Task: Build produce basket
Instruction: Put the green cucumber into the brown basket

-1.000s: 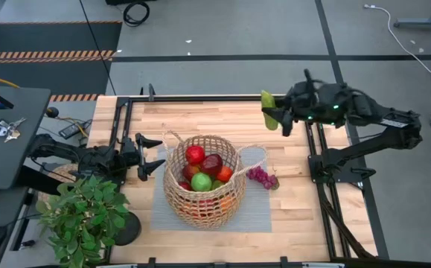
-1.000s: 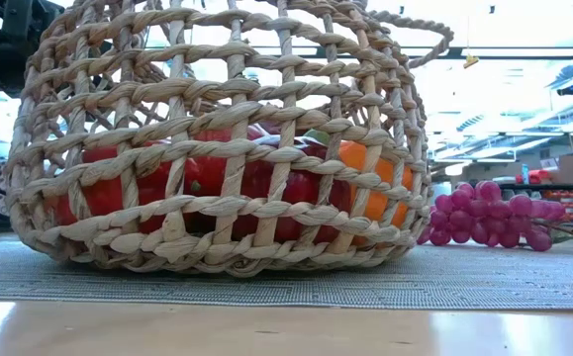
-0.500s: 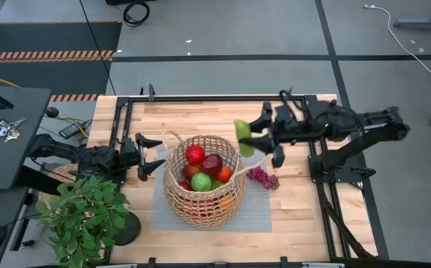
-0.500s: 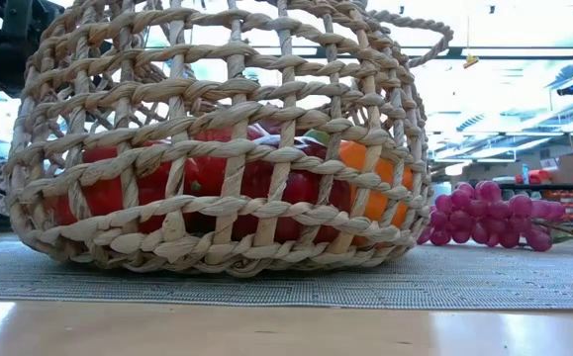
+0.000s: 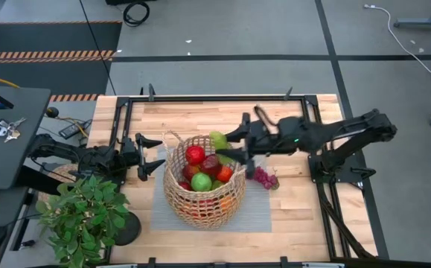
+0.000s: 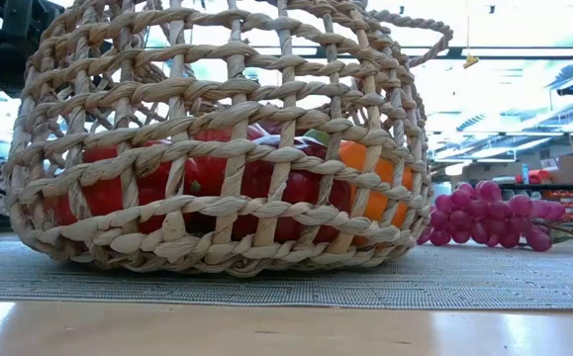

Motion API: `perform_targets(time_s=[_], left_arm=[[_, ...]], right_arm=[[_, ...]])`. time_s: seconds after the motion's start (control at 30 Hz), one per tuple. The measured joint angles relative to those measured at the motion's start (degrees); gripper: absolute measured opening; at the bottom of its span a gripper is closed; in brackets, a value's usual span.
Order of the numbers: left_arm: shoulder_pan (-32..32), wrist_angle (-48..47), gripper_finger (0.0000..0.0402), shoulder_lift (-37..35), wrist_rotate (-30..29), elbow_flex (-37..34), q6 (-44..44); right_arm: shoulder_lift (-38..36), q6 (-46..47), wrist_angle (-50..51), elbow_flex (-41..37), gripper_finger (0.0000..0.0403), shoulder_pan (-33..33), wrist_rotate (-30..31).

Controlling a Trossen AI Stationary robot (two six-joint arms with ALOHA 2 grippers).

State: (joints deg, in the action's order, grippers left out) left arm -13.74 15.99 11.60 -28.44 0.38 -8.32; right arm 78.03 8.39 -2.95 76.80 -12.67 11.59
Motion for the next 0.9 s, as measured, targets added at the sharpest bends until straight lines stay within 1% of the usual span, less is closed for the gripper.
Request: perform_targets(time_s=[0.1,0.2,0.27,0.37,0.47,0.7,0.77,0.9], left_arm=[[0.0,0.0,0.0389,0.0,0.0,0.0,0.0],[0.0,0.0,0.0389,0.0,0.0,0.0,0.0],[0.0,0.0,0.0389,0.0,0.0,0.0,0.0],[0.0,0.0,0.0389,0.0,0.0,0.0,0.0],[0.0,0.0,0.0389,0.0,0.0,0.0,0.0],[0.0,0.0,0.0389,0.0,0.0,0.0,0.0],[0.0,0.0,0.0389,0.0,0.0,0.0,0.0],[0.0,0.0,0.0389,0.0,0.0,0.0,0.0]], right_arm=[[3.3,-2.5,2.6,1.9,0.0174,-0.1,2.1],[6.5,-5.6,8.6,6.8,0.0174,-0.1,4.4],[8.8,-8.7,14.6,10.8,0.0174,-0.1,6.3],[12.3,-15.7,23.8,16.4,0.0174,0.0,8.1],[15.0,-24.9,28.8,20.2,0.0174,-0.1,8.3],[19.3,-50.6,29.8,20.8,0.0174,-0.1,8.8],[20.2,-56.9,29.7,20.8,0.0174,-0.2,10.7],[22.3,-66.1,29.3,20.8,0.0174,-1.2,17.7]])
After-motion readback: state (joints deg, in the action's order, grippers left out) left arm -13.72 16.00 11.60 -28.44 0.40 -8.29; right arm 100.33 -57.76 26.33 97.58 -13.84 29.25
